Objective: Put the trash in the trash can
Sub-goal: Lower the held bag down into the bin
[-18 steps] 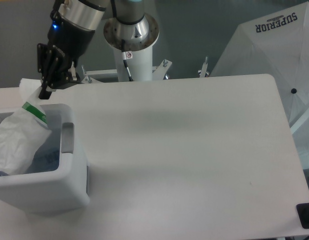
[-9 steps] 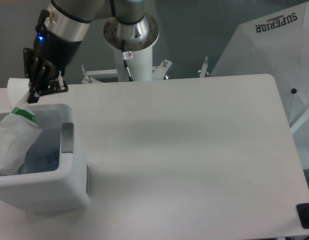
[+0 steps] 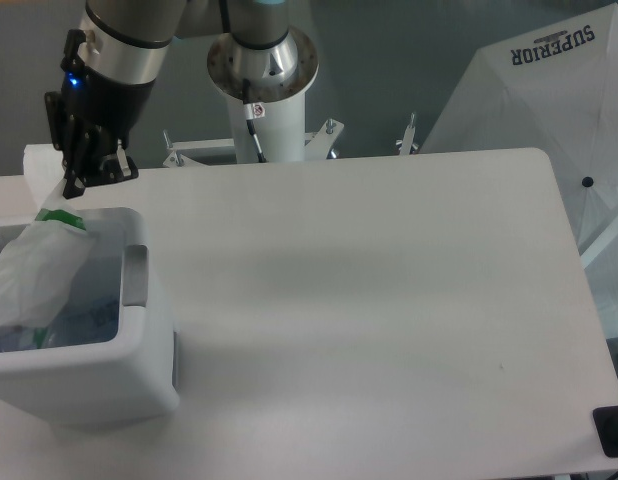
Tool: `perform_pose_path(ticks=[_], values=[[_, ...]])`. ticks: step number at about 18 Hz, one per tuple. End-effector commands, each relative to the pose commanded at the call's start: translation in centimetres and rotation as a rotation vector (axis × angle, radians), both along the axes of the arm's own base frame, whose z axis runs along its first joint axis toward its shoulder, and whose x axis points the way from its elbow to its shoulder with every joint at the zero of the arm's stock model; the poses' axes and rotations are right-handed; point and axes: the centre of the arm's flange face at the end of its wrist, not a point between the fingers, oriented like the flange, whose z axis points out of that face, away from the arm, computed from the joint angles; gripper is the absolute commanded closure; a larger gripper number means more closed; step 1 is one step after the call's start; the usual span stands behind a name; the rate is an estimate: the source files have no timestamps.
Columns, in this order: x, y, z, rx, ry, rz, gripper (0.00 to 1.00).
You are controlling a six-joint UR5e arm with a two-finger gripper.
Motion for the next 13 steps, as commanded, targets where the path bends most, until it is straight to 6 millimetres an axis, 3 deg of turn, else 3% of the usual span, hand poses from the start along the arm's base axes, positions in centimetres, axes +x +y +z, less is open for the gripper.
perform_pose_path(ticks=[7, 13], values=[[0.7, 2.1, -2.4, -0.083, 0.030, 0.016, 0.93], [1.5, 1.6, -3.3, -0.168, 0.057, 0.007, 0.93]])
